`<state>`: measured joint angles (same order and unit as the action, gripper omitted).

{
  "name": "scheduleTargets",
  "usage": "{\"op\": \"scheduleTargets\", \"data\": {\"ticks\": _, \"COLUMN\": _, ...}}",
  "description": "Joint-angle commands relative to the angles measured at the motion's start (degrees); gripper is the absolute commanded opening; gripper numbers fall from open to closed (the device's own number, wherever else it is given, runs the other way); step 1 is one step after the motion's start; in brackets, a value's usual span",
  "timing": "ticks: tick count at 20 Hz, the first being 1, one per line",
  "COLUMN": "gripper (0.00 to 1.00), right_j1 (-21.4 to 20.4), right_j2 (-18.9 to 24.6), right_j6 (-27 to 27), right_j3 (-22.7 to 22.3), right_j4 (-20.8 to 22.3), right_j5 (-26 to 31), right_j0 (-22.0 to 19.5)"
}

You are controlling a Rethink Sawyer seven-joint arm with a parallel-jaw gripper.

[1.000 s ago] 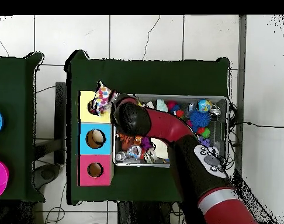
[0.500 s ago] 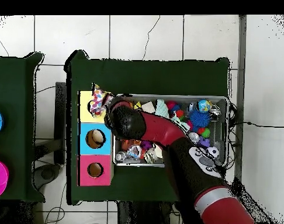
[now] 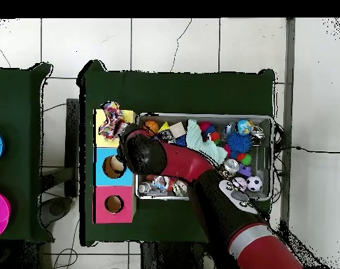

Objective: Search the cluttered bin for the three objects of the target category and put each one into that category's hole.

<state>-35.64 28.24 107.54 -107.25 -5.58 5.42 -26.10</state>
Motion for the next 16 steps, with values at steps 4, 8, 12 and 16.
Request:
{"op": "scheduleTargets", "data": {"ticks": 4, "gripper": 0.00, "right_j1": 1.4, "right_j2": 3.5, "right_j6": 13.7, "right_j3": -6.9, "right_j4": -1.8, "right_j5": -4.0, "right_j0": -0.7}}
{"op": "scheduleTargets", "data": {"ticks": 8, "gripper": 0.00, "right_j1": 1.8, "right_j2": 2.4, "right_j6": 13.1, "right_j3": -7.4, "right_j4": -1.2, "right_j5": -5.1, "right_j0": 0.2}}
{"op": "scheduleTargets", "data": {"ticks": 12, "gripper": 0.00, "right_j1": 2.7, "right_j2": 1.5, "right_j6": 12.2, "right_j3": -7.5, "right_j4": -1.1, "right_j5": -4.9, "right_j0": 0.3}}
{"op": "scheduleTargets", "data": {"ticks": 16, "gripper": 0.00, "right_j1": 3.1, "right_j2": 0.7, "right_j6": 11.1, "right_j3": -6.6, "right_j4": -1.3, "right_j5": -4.0, "right_j0": 0.5}}
